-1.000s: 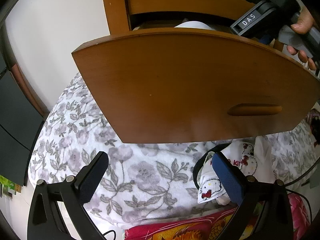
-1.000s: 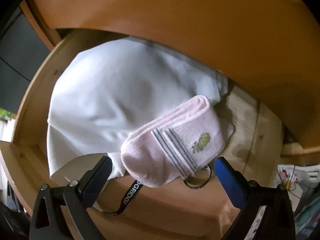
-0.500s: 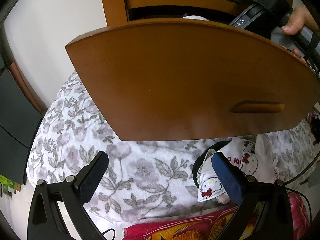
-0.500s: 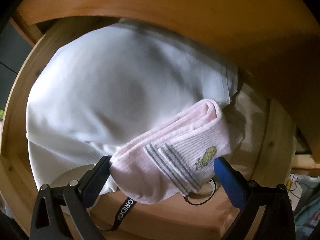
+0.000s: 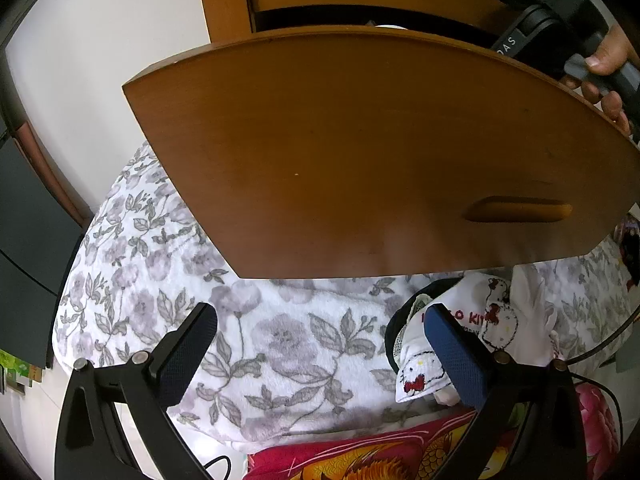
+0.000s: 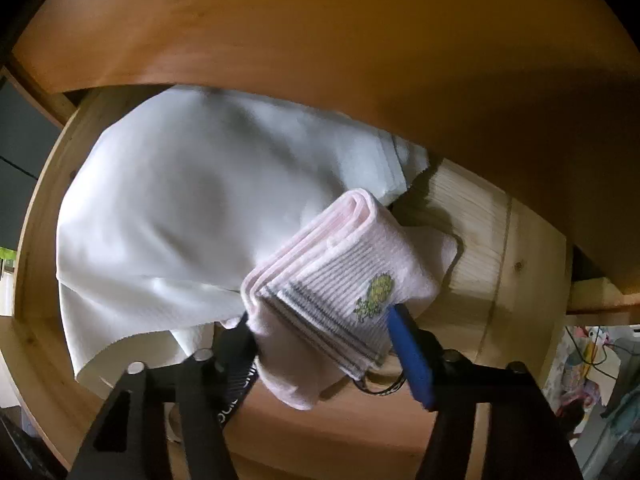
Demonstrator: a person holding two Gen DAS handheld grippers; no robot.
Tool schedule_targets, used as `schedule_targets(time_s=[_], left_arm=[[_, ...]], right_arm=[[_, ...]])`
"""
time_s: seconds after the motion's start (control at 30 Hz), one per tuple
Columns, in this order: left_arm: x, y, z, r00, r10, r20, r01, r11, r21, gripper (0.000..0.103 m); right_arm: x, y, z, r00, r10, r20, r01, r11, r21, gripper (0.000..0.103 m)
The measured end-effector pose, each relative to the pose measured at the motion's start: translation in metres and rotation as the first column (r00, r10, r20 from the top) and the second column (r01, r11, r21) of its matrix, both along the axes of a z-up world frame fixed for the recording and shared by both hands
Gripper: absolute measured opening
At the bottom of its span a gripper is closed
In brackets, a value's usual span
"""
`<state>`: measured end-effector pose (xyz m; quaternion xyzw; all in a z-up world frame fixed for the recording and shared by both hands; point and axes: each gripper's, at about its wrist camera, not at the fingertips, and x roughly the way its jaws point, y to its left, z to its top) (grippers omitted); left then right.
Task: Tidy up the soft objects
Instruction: 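Reach the right tool into the drawer and grasp the pink pineapple sock, then lift the pink sock out of the drawer with the right tool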
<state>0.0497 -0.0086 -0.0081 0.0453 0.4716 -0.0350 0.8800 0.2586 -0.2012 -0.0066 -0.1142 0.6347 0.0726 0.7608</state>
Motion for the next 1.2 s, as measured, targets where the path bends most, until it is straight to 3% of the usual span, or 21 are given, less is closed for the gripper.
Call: schedule_targets(time_s=[0.17,0.27,0.5,0.77,1.2], left_arm=[[0.000,-0.002,0.000,1.000,-0.002,0.002,0.002,1.000,0.012,0.103],[0.000,-0.002,-0.001,1.000,-0.002,0.000,0.002,1.000,0.018,0.103],[0.004,0.000,-0.007,0.999,0.002,-0.038,-0.001,1.000,0.021,0.103],[0.002,-0.006,-0.007,0.999,-0.001,-0.037,0.003,0.998,0.064,0.103],[-0.005,-0.007,-0.005,1.000,0.013,0.004,-0.013,0.995,0.095,0.103]], right_arm=[[-0.007,-0.003,0.011,1.000,-0.004,0.016,0.003,1.000,0.029,0.030],[-0.013,-0.014,0.018,0.999,-0.026,0.026,0.024,0.999,0.046,0.023],[-0.033,-0.042,0.040,0.995,-0.088,0.056,0.081,0.991,0.108,0.019],[-0.078,-0.080,0.073,0.976,-0.184,0.121,0.145,0.950,0.276,0.017],[-0.144,-0.073,0.125,0.937,-0.267,0.224,0.135,0.871,0.471,0.017]])
